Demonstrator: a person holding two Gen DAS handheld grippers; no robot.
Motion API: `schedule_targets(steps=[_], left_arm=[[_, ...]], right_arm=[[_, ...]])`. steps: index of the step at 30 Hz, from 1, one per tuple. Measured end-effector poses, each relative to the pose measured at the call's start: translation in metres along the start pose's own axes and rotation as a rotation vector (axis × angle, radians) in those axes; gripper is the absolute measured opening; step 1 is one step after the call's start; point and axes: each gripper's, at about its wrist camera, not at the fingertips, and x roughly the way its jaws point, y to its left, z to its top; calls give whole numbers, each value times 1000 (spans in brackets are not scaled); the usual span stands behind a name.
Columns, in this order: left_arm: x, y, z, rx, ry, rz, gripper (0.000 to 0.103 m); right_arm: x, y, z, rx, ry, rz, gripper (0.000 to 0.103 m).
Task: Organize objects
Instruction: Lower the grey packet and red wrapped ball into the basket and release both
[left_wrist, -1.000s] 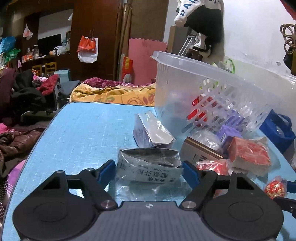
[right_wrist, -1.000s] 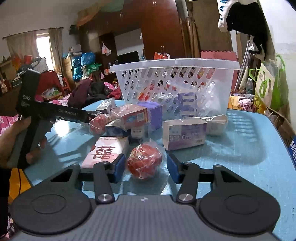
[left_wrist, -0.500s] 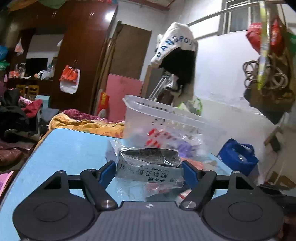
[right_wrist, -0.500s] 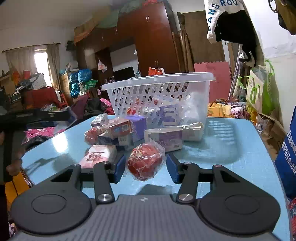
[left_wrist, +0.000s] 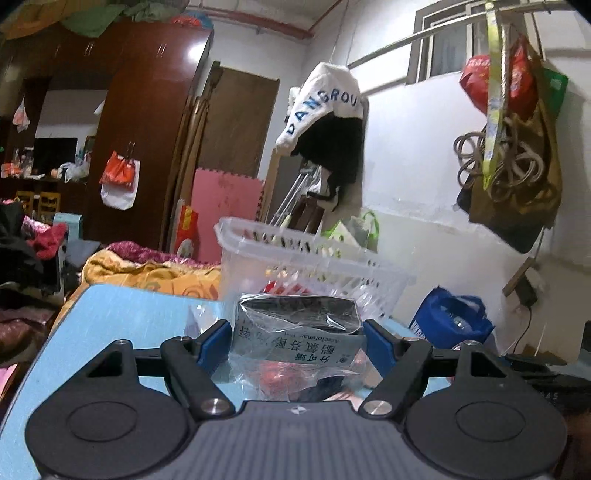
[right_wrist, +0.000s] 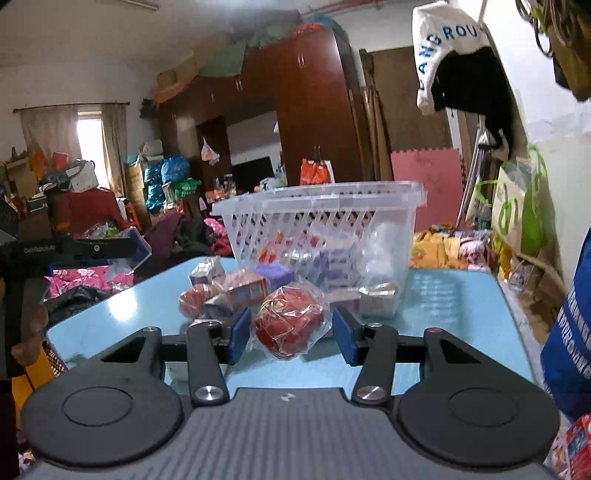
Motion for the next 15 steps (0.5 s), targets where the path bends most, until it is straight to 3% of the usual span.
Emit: schedule_targets(steps=[3, 6, 9, 12, 15], left_arm=[[1, -6, 13, 12, -7, -16, 80], [19, -20, 50, 49, -19, -21, 80], [62, -30, 91, 55, 25, 17, 80], [121, -28, 118, 21, 132, 61, 80], [166, -17, 123, -52, 209, 90, 80]], right_arm=[[2, 0, 13, -12, -13, 6, 52], [16, -1, 58, -34, -52, 18, 52], [41, -3, 109, -72, -100, -76, 52], [84, -18, 145, -75, -47, -125, 52], [122, -34, 155, -52, 39, -133, 53]])
